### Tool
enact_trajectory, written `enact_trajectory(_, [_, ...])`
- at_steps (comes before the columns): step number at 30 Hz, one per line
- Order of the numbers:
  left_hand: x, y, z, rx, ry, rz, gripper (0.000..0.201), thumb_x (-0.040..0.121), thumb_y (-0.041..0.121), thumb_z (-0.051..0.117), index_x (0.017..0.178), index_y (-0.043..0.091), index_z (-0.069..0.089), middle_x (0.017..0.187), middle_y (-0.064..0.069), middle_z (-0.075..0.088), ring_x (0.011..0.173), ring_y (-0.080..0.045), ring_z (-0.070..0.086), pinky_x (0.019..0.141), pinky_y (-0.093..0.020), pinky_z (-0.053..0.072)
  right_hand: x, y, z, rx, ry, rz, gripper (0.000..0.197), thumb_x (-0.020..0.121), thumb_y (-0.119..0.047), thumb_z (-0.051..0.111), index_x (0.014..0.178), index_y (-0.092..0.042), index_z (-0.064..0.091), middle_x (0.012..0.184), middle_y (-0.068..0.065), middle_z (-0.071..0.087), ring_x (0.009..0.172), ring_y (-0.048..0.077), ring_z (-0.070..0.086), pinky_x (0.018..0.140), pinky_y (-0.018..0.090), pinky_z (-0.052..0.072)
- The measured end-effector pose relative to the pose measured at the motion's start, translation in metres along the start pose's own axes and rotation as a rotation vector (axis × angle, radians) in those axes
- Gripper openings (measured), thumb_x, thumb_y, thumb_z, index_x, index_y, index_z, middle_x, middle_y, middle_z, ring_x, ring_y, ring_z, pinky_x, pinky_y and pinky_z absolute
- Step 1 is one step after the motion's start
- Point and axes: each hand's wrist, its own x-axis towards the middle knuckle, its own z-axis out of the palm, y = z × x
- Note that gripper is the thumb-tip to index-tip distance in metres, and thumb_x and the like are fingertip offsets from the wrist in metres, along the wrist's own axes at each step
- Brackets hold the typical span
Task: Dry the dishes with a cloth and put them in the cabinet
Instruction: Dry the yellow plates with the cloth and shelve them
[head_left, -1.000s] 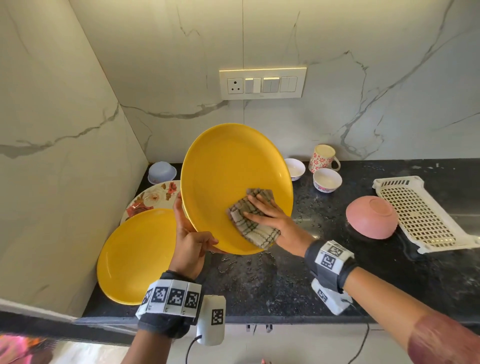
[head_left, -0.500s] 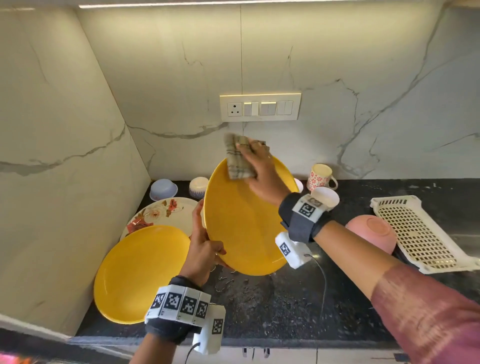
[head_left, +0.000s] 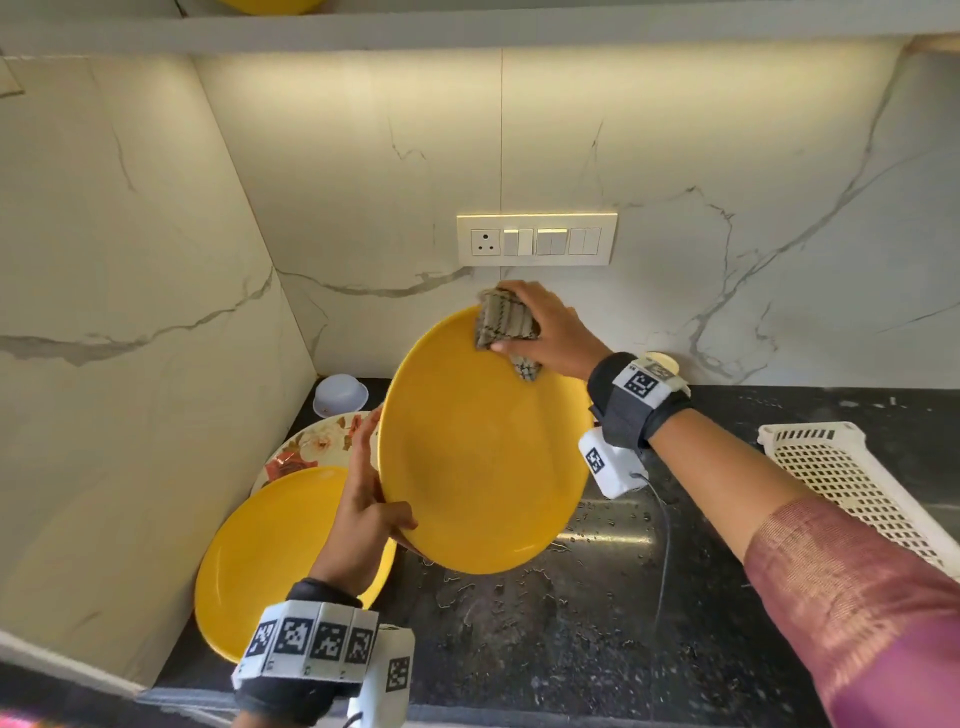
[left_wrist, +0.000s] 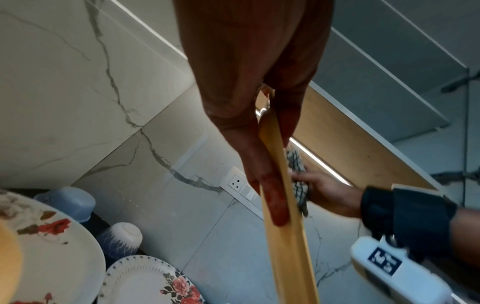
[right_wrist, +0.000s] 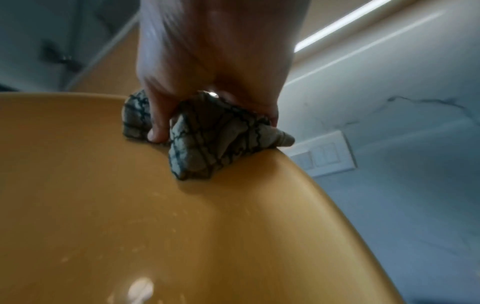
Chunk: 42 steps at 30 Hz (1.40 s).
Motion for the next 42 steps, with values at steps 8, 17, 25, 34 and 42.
enact_trajectory(8, [0.000,-0.002,-0.001,-0.094,0.038,0.011,0.102,0.058,-0.019,0.050,0.131,0.049,0.032,0.143,0.002,0.036,0.119,-0.032,0.045,0.051,-0.035,0.055,-0.042,0.039,0.024,0.628,0.289,0.506,0.043,0.075,-0.014,0.076,0.113,-0.011,0.054,0.103,0.005,0.063,0.095,0.020,0.061,0.078,0.028,0.050])
enact_trajectory(17, [0.016,-0.001,0.024,-0.172,0.098,0.056,0.105,0.069,-0.033,0.038,0.128,0.053,0.028,0.129,0.009,0.043,0.087,-0.020,0.065,0.040,-0.042,0.053,-0.095,0.039,0.085,1.176,0.361,1.048,0.041,0.079,-0.018,0.071,0.114,-0.002,0.058,0.099,0.018,0.069,0.079,0.028,0.067,0.069,0.036,0.055])
enact_trajectory(25, [0.012,-0.026,0.048,-0.090,0.086,-0.018,0.095,0.077,-0.026,0.049,0.118,0.055,0.023,0.120,0.007,0.050,0.092,-0.021,0.061,0.053,-0.033,0.056,-0.112,0.039,0.103,1.311,0.327,1.243,0.026,0.078,-0.011,0.068,0.101,-0.005,0.060,0.092,0.018,0.068,0.074,0.029,0.065,0.060,0.036,0.053])
enact_trajectory(34, [0.061,0.005,-0.016,0.412,0.092,-0.144,0.040,0.090,0.024,0.057,0.129,0.021,0.048,0.117,-0.006,0.062,0.104,-0.025,0.061,0.064,-0.036,0.053,-0.084,0.052,0.009,0.406,0.273,0.530,0.038,0.069,0.005,0.072,0.099,-0.011,0.057,0.090,0.006,0.062,0.085,0.023,0.058,0.075,0.036,0.048])
enact_trajectory(42, [0.099,0.015,0.022,0.853,-0.113,0.196,0.024,0.092,0.011,0.054,0.113,0.004,0.063,0.089,-0.007,0.060,0.085,-0.024,0.056,0.068,-0.025,0.038,-0.054,0.005,0.015,-0.174,0.058,0.033,0.045,0.072,-0.010,0.065,0.115,-0.022,0.058,0.095,0.004,0.069,0.085,0.030,0.063,0.068,0.042,0.051])
